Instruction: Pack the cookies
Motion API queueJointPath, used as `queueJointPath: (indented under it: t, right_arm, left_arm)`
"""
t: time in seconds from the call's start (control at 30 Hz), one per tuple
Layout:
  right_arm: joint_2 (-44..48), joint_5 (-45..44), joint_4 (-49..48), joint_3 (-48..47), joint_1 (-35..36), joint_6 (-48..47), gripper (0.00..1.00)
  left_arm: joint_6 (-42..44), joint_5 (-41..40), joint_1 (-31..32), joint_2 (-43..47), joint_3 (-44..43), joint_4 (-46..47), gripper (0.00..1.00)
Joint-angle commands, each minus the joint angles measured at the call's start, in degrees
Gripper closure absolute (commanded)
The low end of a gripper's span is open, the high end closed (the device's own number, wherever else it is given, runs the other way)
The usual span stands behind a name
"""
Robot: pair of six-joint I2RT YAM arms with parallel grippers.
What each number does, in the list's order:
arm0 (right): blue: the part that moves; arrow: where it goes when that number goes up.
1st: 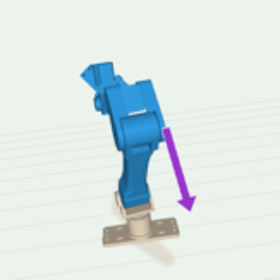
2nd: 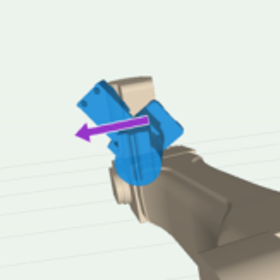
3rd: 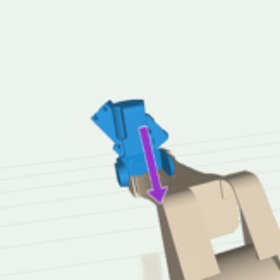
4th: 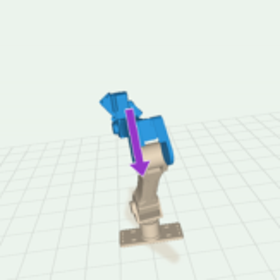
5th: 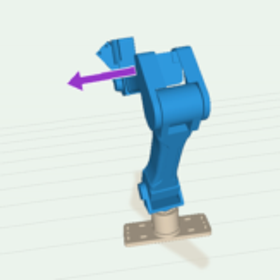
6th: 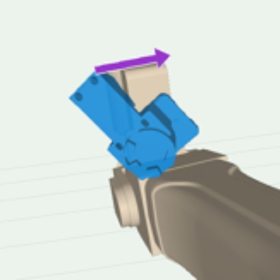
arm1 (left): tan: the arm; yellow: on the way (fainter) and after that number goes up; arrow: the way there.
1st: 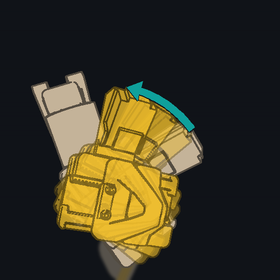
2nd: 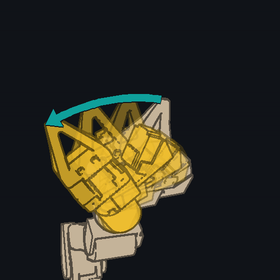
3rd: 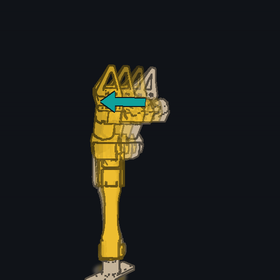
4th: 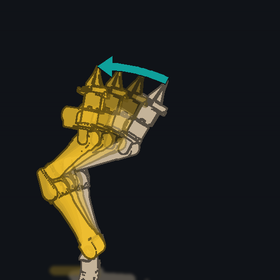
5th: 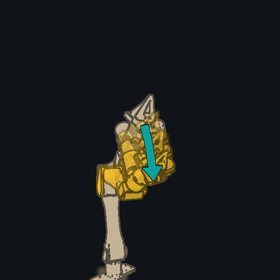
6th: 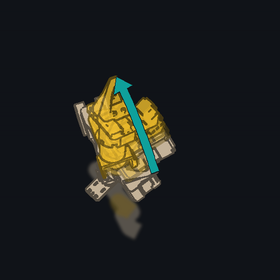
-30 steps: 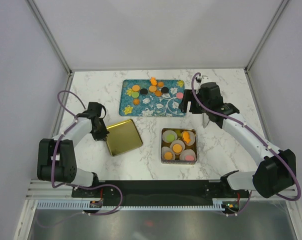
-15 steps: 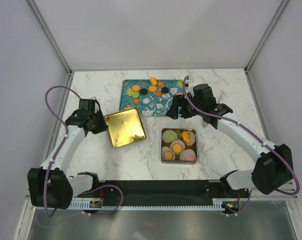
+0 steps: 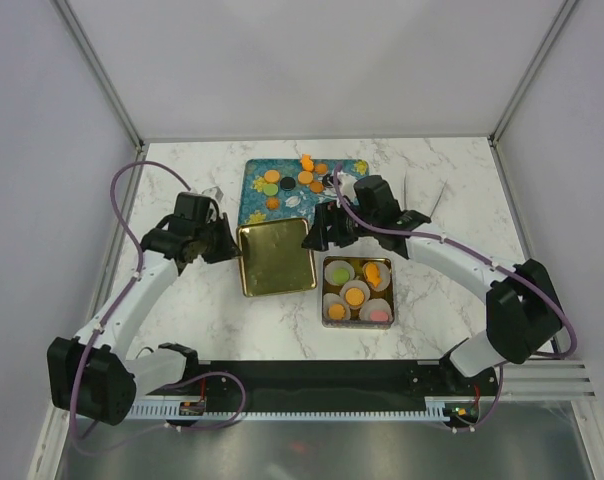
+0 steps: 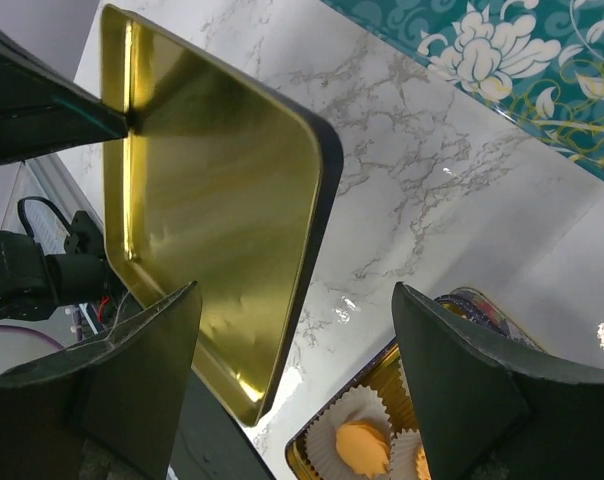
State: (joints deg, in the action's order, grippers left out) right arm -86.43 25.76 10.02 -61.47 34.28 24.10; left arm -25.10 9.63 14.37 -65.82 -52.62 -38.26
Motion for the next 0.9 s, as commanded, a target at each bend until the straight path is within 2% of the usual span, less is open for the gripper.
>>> queueJointPath:
  t: [0.0, 0.17, 0.37, 0.47, 0.57, 0.6, 0.67, 0.7, 0.73, 0.83, 0.87]
  right_arm:
    - [-1.37, 1.84, -3.52, -3.21, -0.01, 0.6, 0.14]
    - [-2.16, 5.08, -5.97, -3.74, -0.18, 4.1, 0.18]
    - [-0.84, 8.78, -8.79, -2.69, -0.88, 8.33, 0.35]
    - [0.12, 9.84, -9.41, -2.07, -1.41, 9.74, 0.45]
    - [1.79, 10.1, -9.49, -1.2, -3.16, 11.41, 0.6]
    - [2.66, 10.54, -9.49, -1.11, -4.39, 11.93, 0.69]
    - [3.37, 11.24, -9.58, -0.93, -6.41, 13.6, 0.8]
    - [3.9, 11.42, -9.58, -0.93, -7.03, 14.04, 0.91]
    - [4.08, 11.68, -9.58, -0.93, -7.65, 14.57, 0.98]
    - [3.99, 12.56, -8.18, -1.19, -10.02, 16.77, 1.0]
    - [3.73, 12.56, -7.83, -1.37, -10.98, 17.55, 1.0]
  left_arm:
    - [-3.02, 1.45, 3.19, 1.4, -2.93, 2.13, 0.98]
    - [-5.83, 2.23, 6.37, 1.4, -1.96, 6.79, 0.98]
    - [-7.94, 4.43, 7.34, 2.1, 0.15, 14.07, 0.98]
    - [-8.56, 4.35, 8.04, 1.93, 0.68, 16.11, 0.98]
    - [-8.82, 4.43, 8.83, 1.93, 1.03, 18.57, 0.98]
    - [-8.74, 4.26, 9.35, 2.19, 1.12, 19.79, 0.98]
    - [-8.3, 3.04, 9.88, 2.89, 1.9, 21.03, 0.85]
    - [-7.43, 2.33, 9.97, 4.02, 2.34, 22.34, 0.72]
    - [-6.72, 1.37, 10.06, 4.64, 2.52, 22.61, 0.66]
    - [-3.21, -3.38, 10.15, 7.45, 2.35, 23.05, 0.42]
    - [-1.98, -4.87, 10.32, 8.42, 2.17, 23.49, 0.37]
